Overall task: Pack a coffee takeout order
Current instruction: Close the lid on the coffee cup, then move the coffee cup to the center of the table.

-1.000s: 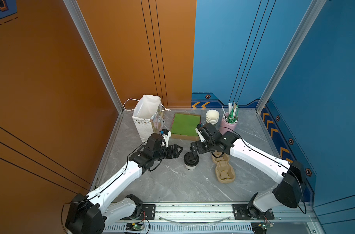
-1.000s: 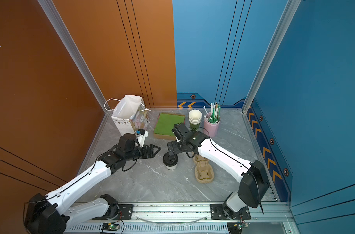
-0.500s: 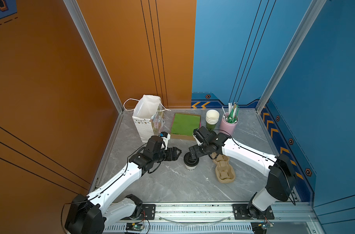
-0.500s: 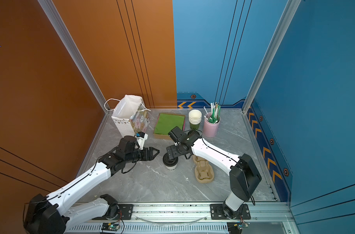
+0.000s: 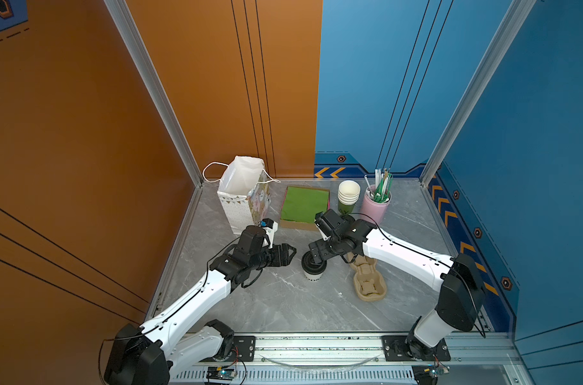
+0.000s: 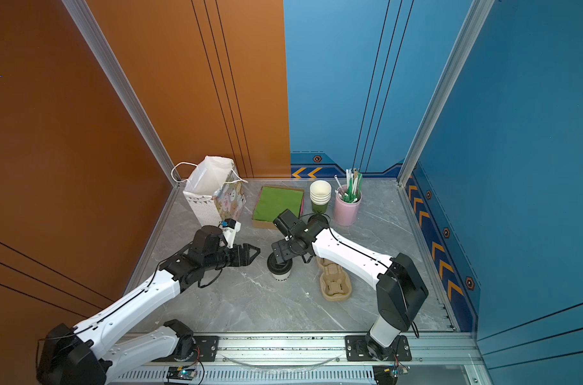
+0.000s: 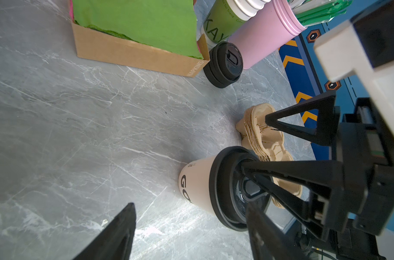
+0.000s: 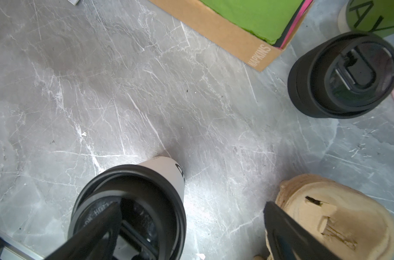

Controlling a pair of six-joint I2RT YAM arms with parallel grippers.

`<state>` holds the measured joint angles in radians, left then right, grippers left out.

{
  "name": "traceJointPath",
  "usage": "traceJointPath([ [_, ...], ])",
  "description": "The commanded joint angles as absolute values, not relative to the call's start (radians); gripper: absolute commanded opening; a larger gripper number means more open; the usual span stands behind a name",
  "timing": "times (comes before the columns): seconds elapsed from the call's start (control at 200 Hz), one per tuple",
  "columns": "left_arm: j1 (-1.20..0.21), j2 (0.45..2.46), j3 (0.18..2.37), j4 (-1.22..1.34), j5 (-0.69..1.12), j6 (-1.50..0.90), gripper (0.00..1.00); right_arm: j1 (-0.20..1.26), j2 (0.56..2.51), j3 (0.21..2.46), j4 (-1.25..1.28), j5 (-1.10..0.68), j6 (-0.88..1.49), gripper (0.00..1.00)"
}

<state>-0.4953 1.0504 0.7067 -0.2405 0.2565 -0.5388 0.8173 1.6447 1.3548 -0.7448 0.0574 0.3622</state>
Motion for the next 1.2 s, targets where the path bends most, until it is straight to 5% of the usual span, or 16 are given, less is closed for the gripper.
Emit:
traceJointPath([
  [0.0, -0.482, 1.022, 0.696, -0.249, 0.231, -0.519, 0.79, 0.825, 1.633, 1.43, -0.795, 0.069, 0.335, 1.0],
  [0.26, -0.447, 0.986, 0.703, -0.285, 0.219, -0.492, 0.85, 0.905, 1.536, 1.485, -0.791, 0.122, 0.221, 1.0],
  [0.455, -0.417, 0.954, 0.706, -0.314, 0.204, -0.48, 1.0, 0.937, 1.574, 1.495, -0.862, 0.125, 0.171, 1.0],
  [1.196, -0.403, 0.948, 0.676, -0.295, 0.214, -0.499, 0.98, 0.982, 1.812, 1.575, -1.002, 0.129, 0.135, 1.0],
])
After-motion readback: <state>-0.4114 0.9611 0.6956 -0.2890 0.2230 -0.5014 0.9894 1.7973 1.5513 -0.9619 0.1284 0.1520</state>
